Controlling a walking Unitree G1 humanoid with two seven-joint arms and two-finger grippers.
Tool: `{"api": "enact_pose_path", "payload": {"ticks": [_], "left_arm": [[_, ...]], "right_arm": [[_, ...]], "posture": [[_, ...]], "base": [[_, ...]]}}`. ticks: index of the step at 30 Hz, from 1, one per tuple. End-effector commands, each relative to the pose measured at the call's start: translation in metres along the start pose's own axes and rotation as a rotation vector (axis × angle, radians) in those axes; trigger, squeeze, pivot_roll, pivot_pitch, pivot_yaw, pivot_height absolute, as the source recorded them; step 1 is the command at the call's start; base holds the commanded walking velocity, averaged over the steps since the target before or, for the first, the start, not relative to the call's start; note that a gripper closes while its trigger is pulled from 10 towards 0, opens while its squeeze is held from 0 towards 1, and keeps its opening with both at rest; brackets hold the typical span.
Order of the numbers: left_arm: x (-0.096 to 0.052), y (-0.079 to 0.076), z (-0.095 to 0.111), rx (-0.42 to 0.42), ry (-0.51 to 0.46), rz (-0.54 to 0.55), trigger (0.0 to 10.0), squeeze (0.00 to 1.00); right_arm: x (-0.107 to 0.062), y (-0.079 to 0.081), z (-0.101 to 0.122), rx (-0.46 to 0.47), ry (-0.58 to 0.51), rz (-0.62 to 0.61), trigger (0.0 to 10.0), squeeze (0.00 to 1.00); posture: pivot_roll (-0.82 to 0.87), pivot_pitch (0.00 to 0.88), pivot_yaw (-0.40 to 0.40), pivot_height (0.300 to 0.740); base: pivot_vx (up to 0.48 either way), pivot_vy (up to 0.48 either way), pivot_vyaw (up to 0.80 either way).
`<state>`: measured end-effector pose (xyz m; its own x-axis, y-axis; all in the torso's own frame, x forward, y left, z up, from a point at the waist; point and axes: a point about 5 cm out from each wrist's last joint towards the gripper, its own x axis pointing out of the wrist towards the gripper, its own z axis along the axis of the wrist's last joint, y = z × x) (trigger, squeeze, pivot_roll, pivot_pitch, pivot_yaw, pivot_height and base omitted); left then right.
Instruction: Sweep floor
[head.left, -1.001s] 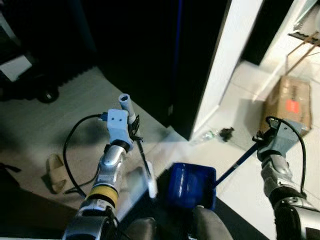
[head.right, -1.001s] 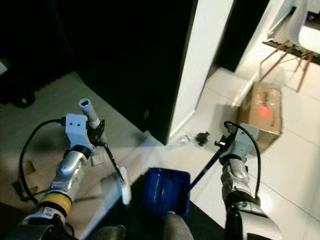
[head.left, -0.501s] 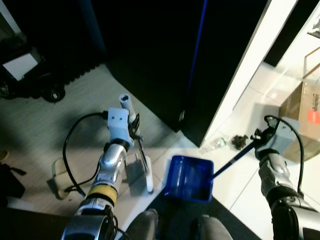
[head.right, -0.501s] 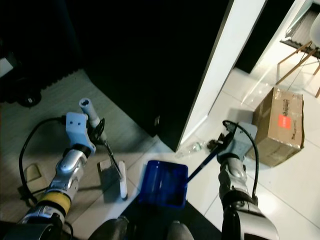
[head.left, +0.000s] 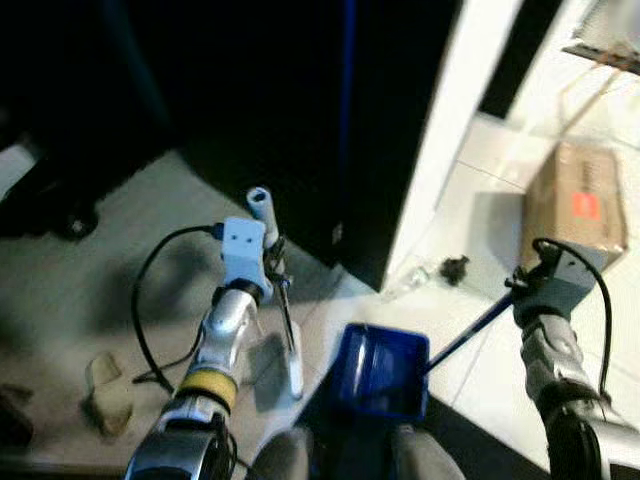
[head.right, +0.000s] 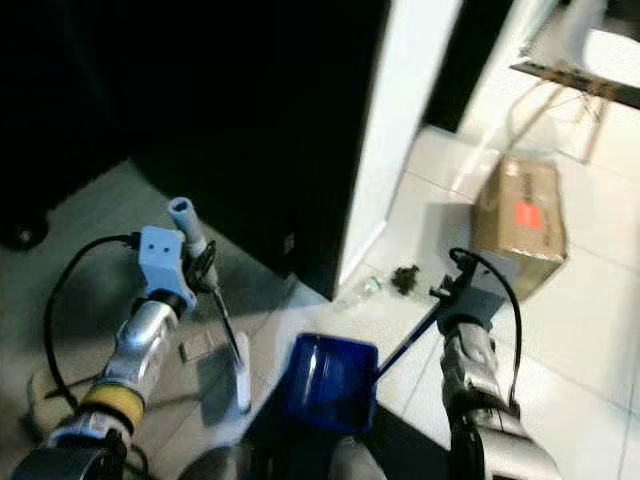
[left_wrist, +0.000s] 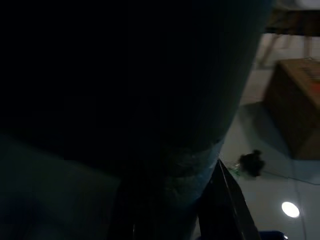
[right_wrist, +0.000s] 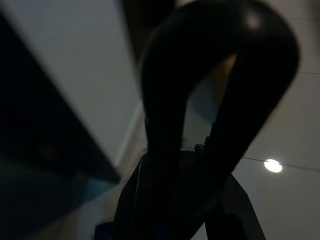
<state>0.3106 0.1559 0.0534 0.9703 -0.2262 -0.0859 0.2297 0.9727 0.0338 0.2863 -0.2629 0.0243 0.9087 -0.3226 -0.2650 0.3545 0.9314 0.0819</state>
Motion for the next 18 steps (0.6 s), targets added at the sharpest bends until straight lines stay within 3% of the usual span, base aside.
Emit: {"api": "enact_pose_path", "payload": {"ticks": [1, 16, 18], "left_arm": [[0.0005, 0.0035, 0.003, 0.014, -0.013, 0.001, 10.0, 0.0], [0.0014, 0.0009, 0.0037, 0.018, -0.018, -0.017, 10.0, 0.0], [0.0012, -0.0008, 0.0058, 0.035, -0.039, -0.028, 10.0, 0.0]], "right_arm": [[-0.0009, 0.0032, -0.0001, 0.022, -0.016, -0.002, 10.0, 0.0], [-0.0033, 0.0039, -0.0024, 0.011, -0.025, -0.002, 10.0, 0.0], [-0.0034, 0.0035, -0.0026, 0.012, -0.025, -0.004, 10.0, 0.0]], "posture": [[0.04, 0.0, -0.006, 0.74], [0.04, 0.0, -0.003, 0.74], [0.04, 0.0, -0.002, 0.74]], "base": [[0.0, 0.48, 0.0], [0.0, 0.48, -0.1], [0.0, 0.0, 0.0]]}}
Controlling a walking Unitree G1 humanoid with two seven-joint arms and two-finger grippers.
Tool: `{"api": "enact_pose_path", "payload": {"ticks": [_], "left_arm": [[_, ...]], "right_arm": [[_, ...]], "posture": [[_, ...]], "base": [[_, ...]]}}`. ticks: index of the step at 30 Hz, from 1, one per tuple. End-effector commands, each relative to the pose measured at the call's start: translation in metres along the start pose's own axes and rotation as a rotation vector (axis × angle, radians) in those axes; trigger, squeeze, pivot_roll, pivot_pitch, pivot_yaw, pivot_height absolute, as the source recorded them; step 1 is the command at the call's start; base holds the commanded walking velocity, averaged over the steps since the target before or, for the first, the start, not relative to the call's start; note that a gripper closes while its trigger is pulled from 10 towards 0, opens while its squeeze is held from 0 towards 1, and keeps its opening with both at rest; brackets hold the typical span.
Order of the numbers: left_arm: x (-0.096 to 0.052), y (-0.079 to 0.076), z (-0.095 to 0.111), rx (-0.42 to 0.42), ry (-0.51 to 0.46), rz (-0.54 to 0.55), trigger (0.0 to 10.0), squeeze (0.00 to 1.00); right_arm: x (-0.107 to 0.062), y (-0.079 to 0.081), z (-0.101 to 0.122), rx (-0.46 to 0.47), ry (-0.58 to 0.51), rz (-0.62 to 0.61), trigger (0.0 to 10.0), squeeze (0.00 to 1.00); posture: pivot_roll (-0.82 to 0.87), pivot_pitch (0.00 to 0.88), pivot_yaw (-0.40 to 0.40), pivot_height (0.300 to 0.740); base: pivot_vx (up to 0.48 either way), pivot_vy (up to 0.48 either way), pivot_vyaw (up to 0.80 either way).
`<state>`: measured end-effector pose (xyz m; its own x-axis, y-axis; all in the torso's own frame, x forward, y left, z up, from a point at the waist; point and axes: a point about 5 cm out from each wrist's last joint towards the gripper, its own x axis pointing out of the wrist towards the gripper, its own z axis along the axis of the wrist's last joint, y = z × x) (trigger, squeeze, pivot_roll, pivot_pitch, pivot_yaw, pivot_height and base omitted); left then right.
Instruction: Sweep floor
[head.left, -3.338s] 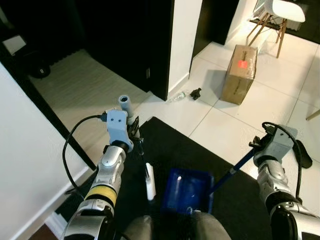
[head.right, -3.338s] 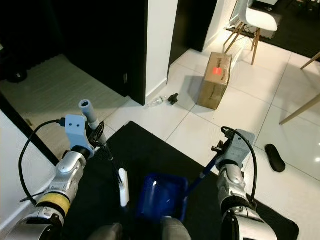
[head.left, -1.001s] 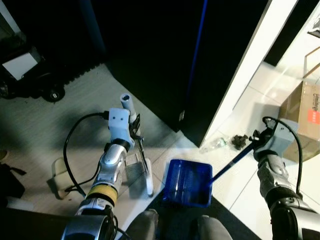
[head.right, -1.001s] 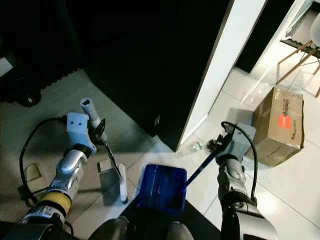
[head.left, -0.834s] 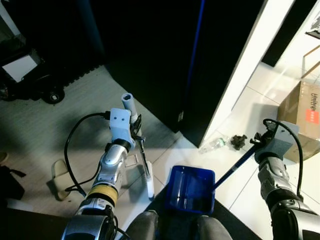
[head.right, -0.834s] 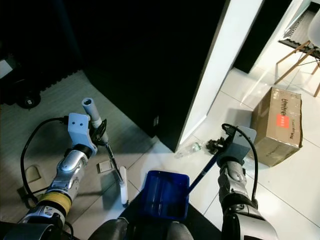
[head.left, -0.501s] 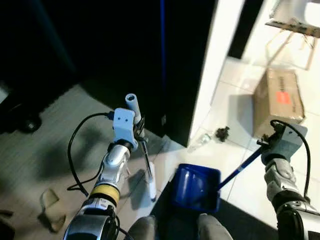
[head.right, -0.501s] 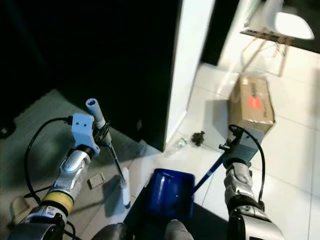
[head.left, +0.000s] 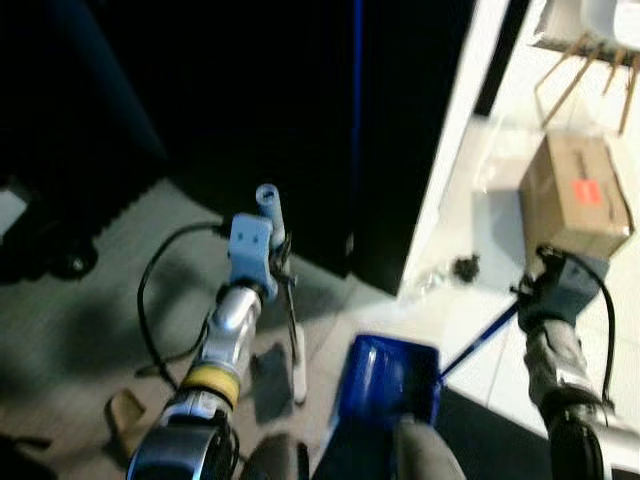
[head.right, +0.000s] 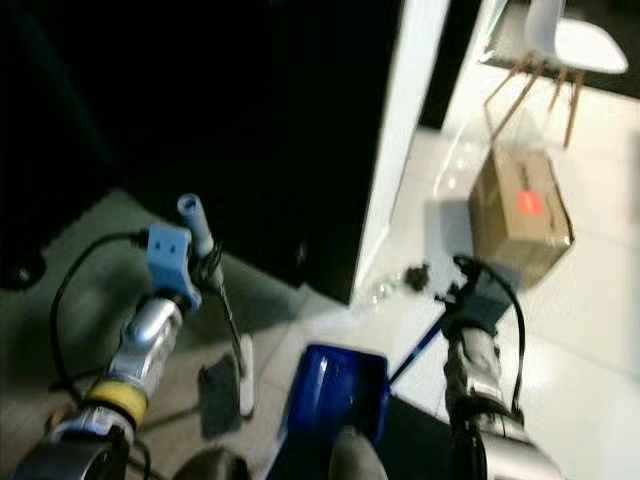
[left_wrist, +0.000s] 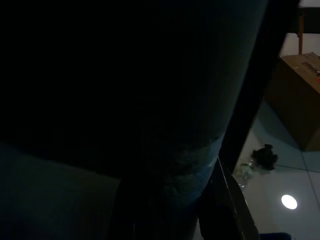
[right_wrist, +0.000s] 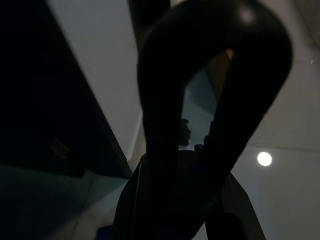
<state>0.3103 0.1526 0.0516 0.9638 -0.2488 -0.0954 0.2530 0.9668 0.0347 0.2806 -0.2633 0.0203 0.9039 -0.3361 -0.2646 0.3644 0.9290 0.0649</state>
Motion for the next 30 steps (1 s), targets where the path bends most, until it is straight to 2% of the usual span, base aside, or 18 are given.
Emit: {"api": "enact_pose_path", "payload": {"ticks": [1, 16, 23, 28, 30], "left_arm": [[0.001, 0.003, 0.007, 0.033, -0.048, -0.004, 10.0, 0.0], [0.001, 0.003, 0.008, 0.047, -0.055, 0.008, 10.0, 0.0], [0.003, 0.013, 0.016, 0.114, -0.093, 0.069, 10.0, 0.0], [0.006, 0.02, 0.017, 0.155, -0.066, 0.108, 10.0, 0.0], [0.01, 0.021, 0.022, 0.213, -0.06, 0.099, 10.0, 0.0]], "right_arm": [[0.0, 0.006, 0.003, 0.026, -0.023, 0.01, 10.0, 0.0], [0.001, 0.003, 0.004, 0.025, -0.032, 0.0, 10.0, 0.0], [0.004, 0.001, 0.013, 0.011, -0.063, 0.01, 10.0, 0.0], [0.006, -0.001, 0.017, 0.019, -0.071, 0.014, 10.0, 0.0], [0.009, -0.001, 0.021, 0.013, -0.072, 0.016, 10.0, 0.0]], "posture": [[0.04, 0.0, -0.002, 0.74], [0.04, 0.0, -0.004, 0.74], [0.05, 0.014, -0.002, 0.74], [0.05, 0.031, 0.0, 0.74], [0.06, 0.065, 0.001, 0.74]], "base": [[0.0, 0.0, 0.0], [0.0, 0.0, 0.0], [0.0, 0.0, 0.0], [0.0, 0.0, 0.0], [0.0, 0.0, 0.0]]}}
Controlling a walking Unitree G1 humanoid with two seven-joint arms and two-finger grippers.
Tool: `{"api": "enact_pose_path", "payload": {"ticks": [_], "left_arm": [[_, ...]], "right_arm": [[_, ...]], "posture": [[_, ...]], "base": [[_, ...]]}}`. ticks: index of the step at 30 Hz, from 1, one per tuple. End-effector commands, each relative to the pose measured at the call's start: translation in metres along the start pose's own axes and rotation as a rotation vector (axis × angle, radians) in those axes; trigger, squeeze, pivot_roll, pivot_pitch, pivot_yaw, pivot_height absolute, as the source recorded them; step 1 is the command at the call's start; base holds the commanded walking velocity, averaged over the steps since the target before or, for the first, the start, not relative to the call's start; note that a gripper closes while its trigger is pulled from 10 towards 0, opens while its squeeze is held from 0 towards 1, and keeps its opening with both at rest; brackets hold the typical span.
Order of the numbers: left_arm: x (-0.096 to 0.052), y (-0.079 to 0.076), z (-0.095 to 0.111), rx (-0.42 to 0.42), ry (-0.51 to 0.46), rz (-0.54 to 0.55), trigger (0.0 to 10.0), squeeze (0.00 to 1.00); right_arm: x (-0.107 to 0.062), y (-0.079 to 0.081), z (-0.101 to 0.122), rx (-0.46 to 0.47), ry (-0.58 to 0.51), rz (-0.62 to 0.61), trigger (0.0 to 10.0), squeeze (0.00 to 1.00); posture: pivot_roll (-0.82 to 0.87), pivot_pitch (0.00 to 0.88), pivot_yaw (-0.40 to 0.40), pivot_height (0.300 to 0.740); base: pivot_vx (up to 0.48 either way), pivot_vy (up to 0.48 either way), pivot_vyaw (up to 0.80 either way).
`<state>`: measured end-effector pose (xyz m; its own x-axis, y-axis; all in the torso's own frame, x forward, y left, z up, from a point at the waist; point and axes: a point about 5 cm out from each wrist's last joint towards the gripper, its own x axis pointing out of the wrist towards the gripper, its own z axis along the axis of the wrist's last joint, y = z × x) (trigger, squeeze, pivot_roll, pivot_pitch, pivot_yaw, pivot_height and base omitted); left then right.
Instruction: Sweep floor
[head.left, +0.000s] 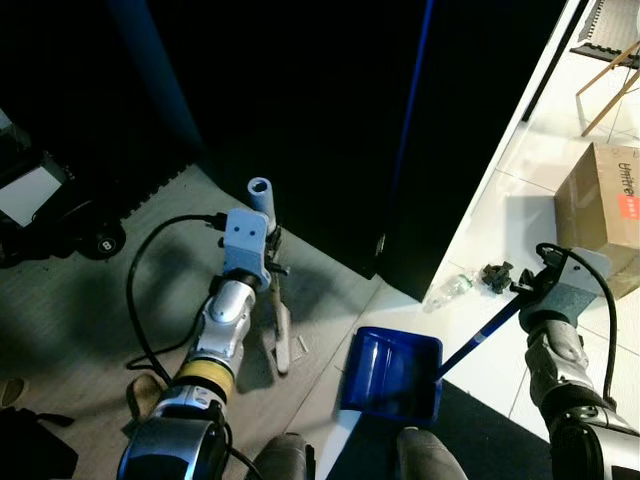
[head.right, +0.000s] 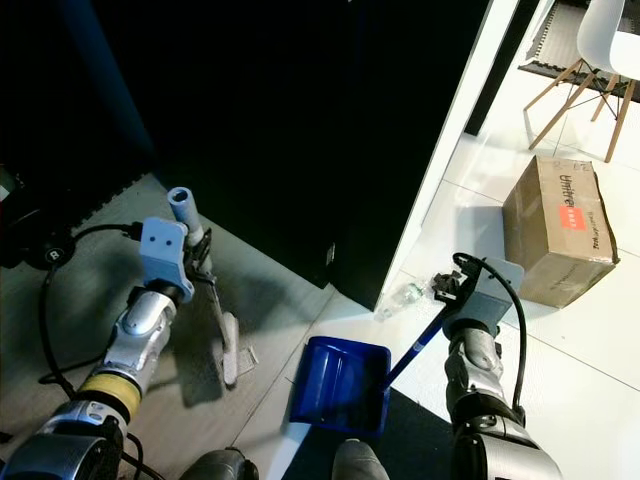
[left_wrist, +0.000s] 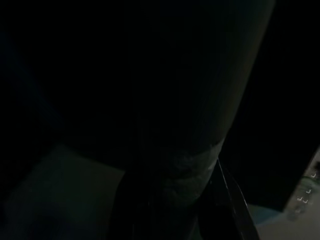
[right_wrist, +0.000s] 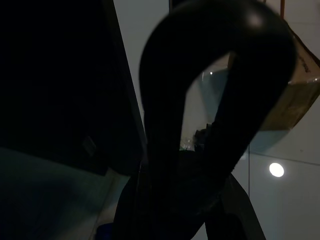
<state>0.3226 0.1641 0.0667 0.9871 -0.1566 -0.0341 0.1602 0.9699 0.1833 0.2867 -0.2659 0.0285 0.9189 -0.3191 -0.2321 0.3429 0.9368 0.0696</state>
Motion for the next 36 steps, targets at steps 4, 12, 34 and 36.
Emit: {"api": "enact_pose_path", "payload": {"ticks": [4, 12, 34, 36], "left_arm": [[0.008, 0.006, 0.009, 0.117, -0.011, -0.021, 10.0, 0.0], [0.023, 0.002, 0.024, 0.278, -0.029, -0.073, 10.0, 0.0], [0.046, 0.016, 0.056, 0.454, -0.075, -0.073, 10.0, 0.0], [0.046, 0.009, 0.054, 0.442, -0.074, -0.101, 10.0, 0.0]], "right_arm": [[0.007, -0.003, 0.015, 0.001, -0.041, -0.01, 10.0, 0.0], [0.017, -0.012, 0.037, -0.034, -0.083, -0.03, 10.0, 0.0], [0.033, 0.01, 0.083, 0.016, -0.213, 0.081, 10.0, 0.0], [0.035, 0.019, 0.086, 0.035, -0.224, 0.103, 10.0, 0.0]], "posture": [[0.07, 0.093, 0.005, 0.74], [0.09, 0.231, 0.024, 0.74], [0.05, 0.395, 0.035, 0.74], [0.05, 0.402, 0.033, 0.74]], "base": [[0.0, 0.0, 0.0], [0.0, 0.0, 0.0], [0.0, 0.0, 0.0], [0.0, 0.0, 0.0]]}}
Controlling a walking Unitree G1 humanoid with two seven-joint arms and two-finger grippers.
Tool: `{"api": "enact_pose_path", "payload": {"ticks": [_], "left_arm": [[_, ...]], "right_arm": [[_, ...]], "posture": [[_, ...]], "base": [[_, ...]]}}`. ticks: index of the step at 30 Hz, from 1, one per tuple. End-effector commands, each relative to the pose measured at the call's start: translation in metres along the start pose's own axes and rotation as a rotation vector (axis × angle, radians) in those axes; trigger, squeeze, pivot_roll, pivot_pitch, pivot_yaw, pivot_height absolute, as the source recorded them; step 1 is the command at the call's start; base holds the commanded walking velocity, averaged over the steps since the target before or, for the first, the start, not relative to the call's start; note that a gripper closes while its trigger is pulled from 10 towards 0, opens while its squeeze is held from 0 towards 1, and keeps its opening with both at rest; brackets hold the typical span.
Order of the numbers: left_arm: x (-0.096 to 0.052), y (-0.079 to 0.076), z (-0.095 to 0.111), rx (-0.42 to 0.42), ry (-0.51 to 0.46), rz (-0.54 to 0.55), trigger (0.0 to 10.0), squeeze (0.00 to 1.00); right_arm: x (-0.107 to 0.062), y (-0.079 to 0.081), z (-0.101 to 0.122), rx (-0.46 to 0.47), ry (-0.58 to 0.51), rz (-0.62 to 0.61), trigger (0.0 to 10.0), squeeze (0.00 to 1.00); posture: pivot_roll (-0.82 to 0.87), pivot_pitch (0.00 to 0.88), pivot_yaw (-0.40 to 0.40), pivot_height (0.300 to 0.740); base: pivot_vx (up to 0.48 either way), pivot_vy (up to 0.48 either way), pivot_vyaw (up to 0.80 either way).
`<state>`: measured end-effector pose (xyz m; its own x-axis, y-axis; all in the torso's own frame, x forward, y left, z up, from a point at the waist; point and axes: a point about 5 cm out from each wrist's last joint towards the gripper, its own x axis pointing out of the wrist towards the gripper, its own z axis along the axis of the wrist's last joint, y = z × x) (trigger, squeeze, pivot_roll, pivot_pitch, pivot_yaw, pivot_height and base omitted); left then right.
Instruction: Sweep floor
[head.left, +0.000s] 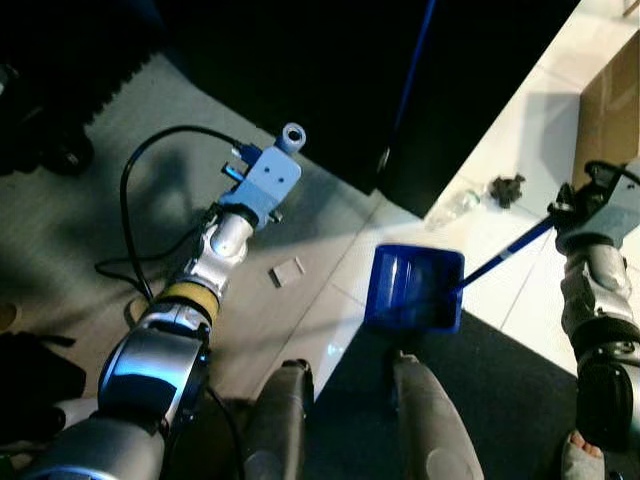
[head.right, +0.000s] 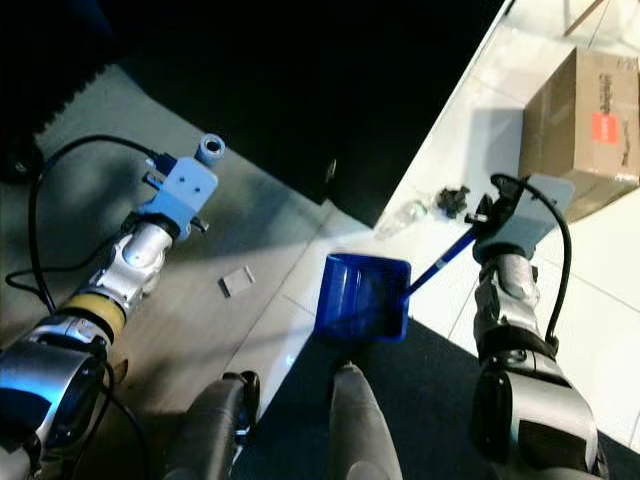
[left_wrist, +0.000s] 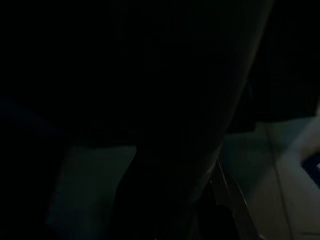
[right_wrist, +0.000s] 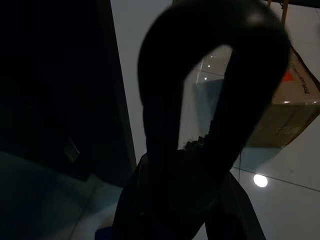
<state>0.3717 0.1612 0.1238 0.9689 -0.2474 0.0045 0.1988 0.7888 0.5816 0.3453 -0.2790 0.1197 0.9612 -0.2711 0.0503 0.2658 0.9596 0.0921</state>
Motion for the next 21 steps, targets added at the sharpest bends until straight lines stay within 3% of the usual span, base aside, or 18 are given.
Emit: {"api": "enact_pose_path", "payload": {"ticks": [1, 5, 13, 18, 21], "left_arm": [[0.0, -0.012, 0.001, -0.004, -0.008, -0.049, 10.0, 0.0], [0.0, -0.02, 0.001, -0.016, -0.004, -0.078, 10.0, 0.0], [-0.001, -0.066, 0.014, -0.066, -0.052, -0.24, 10.0, 0.0], [0.002, -0.079, 0.022, -0.063, -0.059, -0.249, 10.0, 0.0], [0.002, -0.098, 0.031, -0.076, -0.068, -0.292, 10.0, 0.0]], "right_arm": [[-0.004, 0.012, -0.014, 0.026, 0.061, 0.031, 10.0, 0.0], [-0.003, 0.016, -0.017, -0.011, 0.099, 0.031, 10.0, 0.0], [-0.011, 0.032, -0.044, -0.178, 0.285, 0.044, 10.0, 0.0], [-0.013, 0.039, -0.048, -0.187, 0.298, 0.06, 10.0, 0.0], [-0.018, 0.045, -0.055, -0.189, 0.313, 0.073, 10.0, 0.0]], "posture": [[0.04, 0.401, 0.029, 0.74], [0.04, 0.403, 0.022, 0.74], [0.04, 0.4, 0.016, 0.74], [0.03, 0.4, 0.02, 0.74], [0.03, 0.401, 0.027, 0.74]], "base": [[0.0, 0.0, 0.0], [0.0, 0.0, 0.0], [0.0, 0.0, 0.0], [0.0, 0.0, 0.0], [0.0, 0.0, 0.0]]}}
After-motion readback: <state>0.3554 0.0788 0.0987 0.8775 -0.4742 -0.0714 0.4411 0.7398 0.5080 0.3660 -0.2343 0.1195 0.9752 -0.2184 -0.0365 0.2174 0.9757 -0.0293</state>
